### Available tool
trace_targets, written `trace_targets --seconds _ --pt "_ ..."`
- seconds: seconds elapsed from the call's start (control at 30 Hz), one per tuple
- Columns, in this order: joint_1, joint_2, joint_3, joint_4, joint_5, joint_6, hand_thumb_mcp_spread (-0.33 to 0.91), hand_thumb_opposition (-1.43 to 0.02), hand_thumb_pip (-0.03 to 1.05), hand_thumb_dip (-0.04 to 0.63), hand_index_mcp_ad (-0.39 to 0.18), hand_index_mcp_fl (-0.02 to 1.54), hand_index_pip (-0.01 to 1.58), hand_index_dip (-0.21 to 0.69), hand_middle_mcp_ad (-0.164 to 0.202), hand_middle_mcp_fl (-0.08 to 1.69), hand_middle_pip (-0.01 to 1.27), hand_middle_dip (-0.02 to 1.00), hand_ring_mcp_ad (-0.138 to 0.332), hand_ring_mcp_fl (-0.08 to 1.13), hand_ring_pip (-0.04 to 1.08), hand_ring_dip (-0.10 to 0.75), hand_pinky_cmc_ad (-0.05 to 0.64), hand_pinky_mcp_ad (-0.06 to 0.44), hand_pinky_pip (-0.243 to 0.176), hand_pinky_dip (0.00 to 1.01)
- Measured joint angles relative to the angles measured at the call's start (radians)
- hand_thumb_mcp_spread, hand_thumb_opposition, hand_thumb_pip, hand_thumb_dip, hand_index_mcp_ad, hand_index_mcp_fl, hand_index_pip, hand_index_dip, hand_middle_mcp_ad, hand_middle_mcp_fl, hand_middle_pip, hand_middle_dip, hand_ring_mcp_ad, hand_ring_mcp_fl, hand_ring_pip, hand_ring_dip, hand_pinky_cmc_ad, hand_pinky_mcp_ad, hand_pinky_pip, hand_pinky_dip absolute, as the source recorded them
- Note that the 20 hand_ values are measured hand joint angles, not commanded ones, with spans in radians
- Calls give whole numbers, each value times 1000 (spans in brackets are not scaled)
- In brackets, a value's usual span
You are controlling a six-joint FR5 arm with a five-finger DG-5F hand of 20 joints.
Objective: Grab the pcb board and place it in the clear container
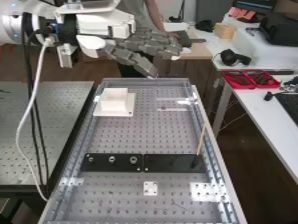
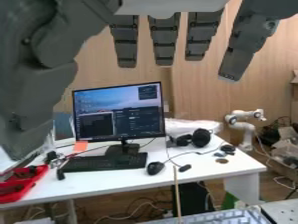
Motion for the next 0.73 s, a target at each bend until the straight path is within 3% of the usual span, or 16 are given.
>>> trace_targets --seconds 0.2,0.73 --pt "3 -1 1 -8 -11 10 161 -730 387 35 -87 24 136 143 98 2 131 138 152 0 82 28 384 312 -122 571" --pt "13 22 -18 9 5 2 157 -730 367 26 -87 24 101 143 101 0 126 120 166 0 79 24 394 314 -122 511"
